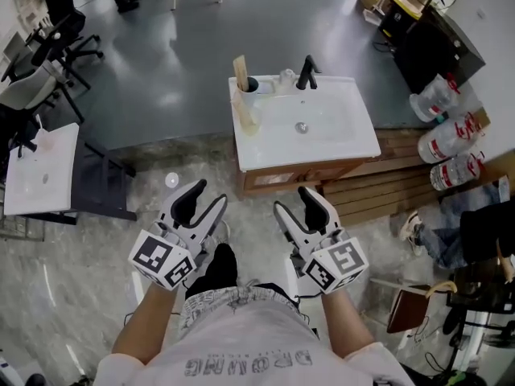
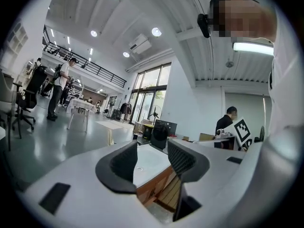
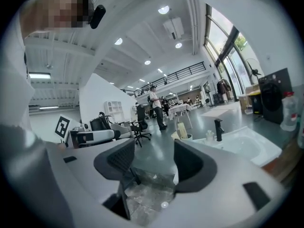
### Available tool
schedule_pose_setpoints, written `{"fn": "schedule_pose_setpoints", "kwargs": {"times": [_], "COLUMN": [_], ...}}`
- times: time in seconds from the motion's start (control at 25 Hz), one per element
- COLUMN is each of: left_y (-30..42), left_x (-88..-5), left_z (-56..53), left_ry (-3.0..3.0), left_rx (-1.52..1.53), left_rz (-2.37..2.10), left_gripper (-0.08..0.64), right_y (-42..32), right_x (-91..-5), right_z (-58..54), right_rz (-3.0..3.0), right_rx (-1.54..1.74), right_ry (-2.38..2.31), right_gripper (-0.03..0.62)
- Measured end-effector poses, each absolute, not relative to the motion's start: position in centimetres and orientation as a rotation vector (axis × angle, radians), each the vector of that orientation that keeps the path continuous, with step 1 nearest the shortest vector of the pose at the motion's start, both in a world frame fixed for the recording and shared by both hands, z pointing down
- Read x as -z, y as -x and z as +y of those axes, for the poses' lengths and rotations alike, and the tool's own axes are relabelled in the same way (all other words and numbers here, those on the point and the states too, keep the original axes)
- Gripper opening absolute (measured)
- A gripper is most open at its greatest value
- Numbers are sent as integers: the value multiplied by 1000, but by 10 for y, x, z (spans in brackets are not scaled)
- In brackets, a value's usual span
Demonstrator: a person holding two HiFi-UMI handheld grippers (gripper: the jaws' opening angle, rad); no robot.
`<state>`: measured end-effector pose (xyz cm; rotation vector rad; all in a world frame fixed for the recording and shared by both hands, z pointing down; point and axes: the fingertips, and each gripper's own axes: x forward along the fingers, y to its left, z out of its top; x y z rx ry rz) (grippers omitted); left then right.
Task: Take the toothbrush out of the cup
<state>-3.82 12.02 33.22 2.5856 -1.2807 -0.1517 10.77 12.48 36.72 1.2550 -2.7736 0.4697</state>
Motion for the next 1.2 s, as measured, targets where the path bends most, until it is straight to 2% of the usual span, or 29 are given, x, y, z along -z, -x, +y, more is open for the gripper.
{"fn": "schedule_pose_setpoints", "kwargs": {"times": [1.2], "left_y": [113], "left_x": [-345], "left_z": [-69], "left_ry": [-2610], "left_rx": [134], "left_rz": [-1083], "left_gripper": [204], "right_y": [-20], "right_x": [-369], "right_z": [-49], "right_rz": [-2647], "right_rx": [-486], "right_ry": [-1386], "right_gripper": [259]}}
